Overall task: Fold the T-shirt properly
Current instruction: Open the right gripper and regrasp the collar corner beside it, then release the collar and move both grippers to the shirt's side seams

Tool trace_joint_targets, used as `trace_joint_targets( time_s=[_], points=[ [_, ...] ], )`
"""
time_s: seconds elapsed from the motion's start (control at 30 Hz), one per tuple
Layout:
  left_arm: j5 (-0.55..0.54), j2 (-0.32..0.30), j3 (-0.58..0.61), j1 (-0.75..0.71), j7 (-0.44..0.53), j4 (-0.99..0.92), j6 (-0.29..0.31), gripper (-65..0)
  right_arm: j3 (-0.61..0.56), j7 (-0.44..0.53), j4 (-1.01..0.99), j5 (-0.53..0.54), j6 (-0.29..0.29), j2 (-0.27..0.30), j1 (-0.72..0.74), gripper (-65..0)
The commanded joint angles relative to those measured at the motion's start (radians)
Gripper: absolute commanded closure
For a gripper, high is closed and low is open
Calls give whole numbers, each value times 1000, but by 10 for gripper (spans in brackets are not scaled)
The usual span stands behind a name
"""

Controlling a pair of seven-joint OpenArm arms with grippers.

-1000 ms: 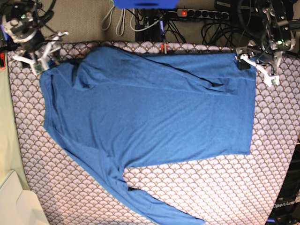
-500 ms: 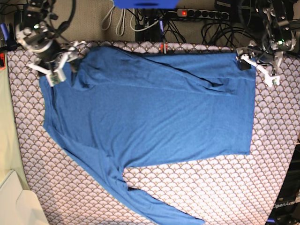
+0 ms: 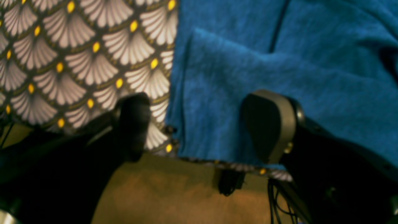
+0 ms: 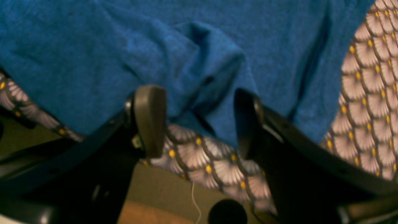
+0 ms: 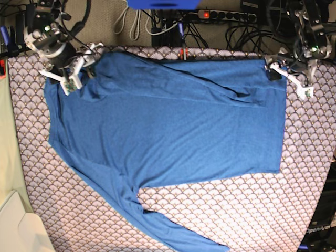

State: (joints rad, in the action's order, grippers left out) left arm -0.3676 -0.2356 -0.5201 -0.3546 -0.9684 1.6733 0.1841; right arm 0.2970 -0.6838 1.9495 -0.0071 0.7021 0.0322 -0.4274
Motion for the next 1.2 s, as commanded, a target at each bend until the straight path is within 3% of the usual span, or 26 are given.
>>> trace_joint_targets(
  time_s=[0.0, 0.6, 1.03, 1.17],
  points=[
    [-6, -12, -5, 2, 12, 18, -1, -496, 3, 23, 6, 14, -4, 4, 5, -355],
    [-14, -12, -5, 2, 12, 20, -1, -496, 3, 31, -74, 14, -4, 4, 32, -344],
    [-15, -11, -5, 2, 12, 20, -1, -495, -35, 23, -88, 14, -4, 10, 77, -56],
    [-15, -12, -5, 2, 12, 20, -1, -495, -35, 23, -104, 14, -4, 10, 86, 0]
  ],
)
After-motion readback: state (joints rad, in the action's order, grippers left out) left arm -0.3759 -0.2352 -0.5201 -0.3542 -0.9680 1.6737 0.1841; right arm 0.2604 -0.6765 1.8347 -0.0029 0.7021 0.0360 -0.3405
